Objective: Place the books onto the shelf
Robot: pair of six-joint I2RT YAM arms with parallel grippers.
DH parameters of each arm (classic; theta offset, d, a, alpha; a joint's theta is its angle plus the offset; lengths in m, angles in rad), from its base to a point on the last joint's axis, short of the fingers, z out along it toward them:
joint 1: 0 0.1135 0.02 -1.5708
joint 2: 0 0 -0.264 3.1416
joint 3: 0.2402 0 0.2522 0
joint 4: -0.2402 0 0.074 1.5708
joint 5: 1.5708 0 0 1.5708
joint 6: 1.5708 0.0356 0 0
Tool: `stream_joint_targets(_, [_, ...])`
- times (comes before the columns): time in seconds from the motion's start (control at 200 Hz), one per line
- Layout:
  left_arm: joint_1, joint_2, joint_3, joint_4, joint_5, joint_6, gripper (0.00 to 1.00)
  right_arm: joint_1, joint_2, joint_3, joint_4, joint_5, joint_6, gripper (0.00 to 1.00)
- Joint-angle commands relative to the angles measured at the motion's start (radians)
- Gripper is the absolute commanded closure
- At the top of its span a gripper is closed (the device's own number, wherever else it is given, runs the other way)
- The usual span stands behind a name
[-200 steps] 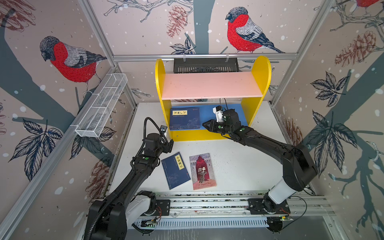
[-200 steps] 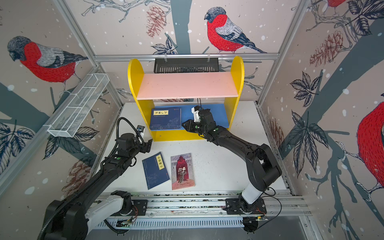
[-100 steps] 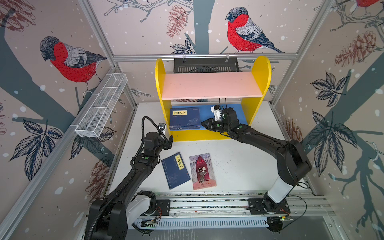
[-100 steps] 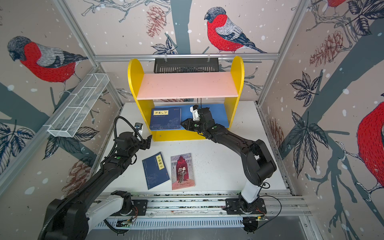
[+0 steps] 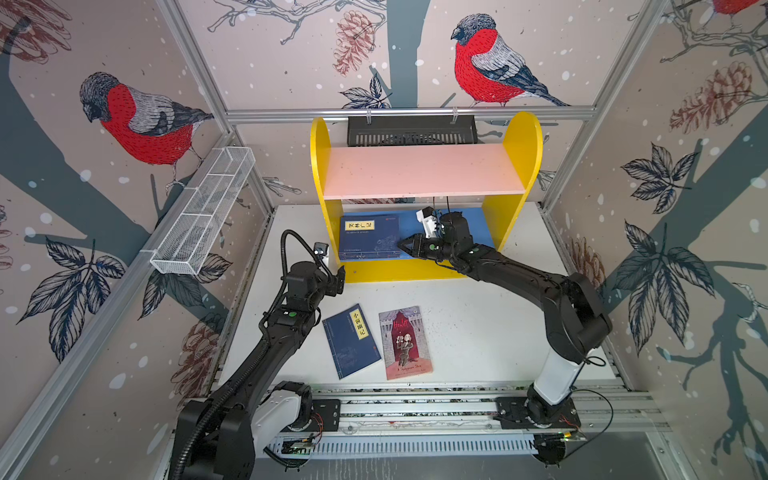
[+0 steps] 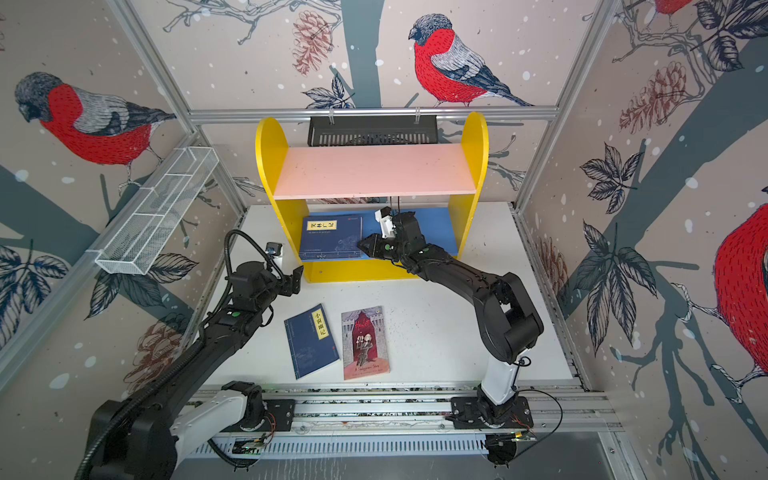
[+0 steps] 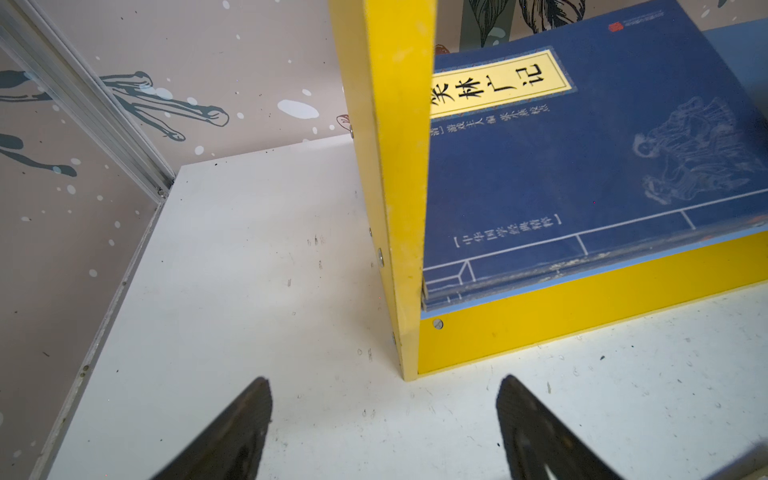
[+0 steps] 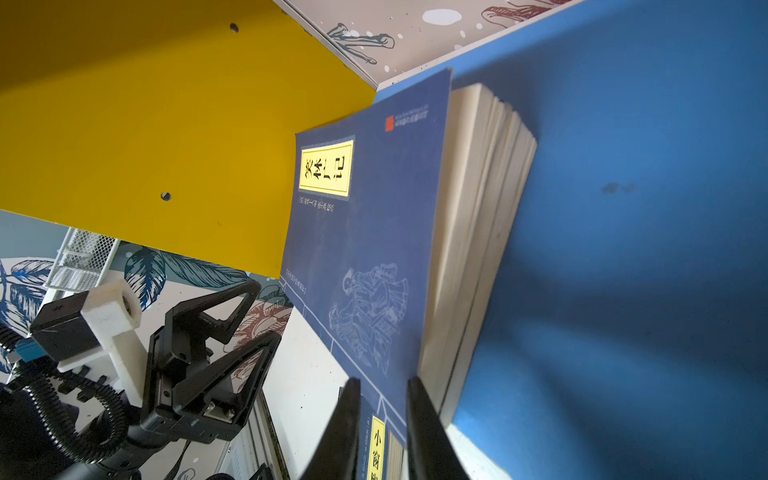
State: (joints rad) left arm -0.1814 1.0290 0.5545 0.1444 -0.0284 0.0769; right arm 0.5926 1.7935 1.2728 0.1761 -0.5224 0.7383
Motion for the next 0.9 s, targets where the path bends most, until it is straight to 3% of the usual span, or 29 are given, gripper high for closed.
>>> stream_joint_targets(0.0, [0.000, 0.002, 0.006, 0.014, -0.007, -0.012, 0.15, 0.001, 0.010, 0.018, 0.007, -0.014, 0.004, 0.79])
stream_joint_targets(0.385, [0.000, 0.006, 0.007, 0.015, -0.014, -0.032, 0.16, 0.001, 0.035, 0.049, 0.000, -0.019, 0.004, 0.89])
stream_joint_targets(0.895, [0.000, -0.003, 0.003, 0.005, -0.012, -0.049, 0.16, -0.001, 0.050, 0.068, -0.018, -0.022, -0.002, 0.90])
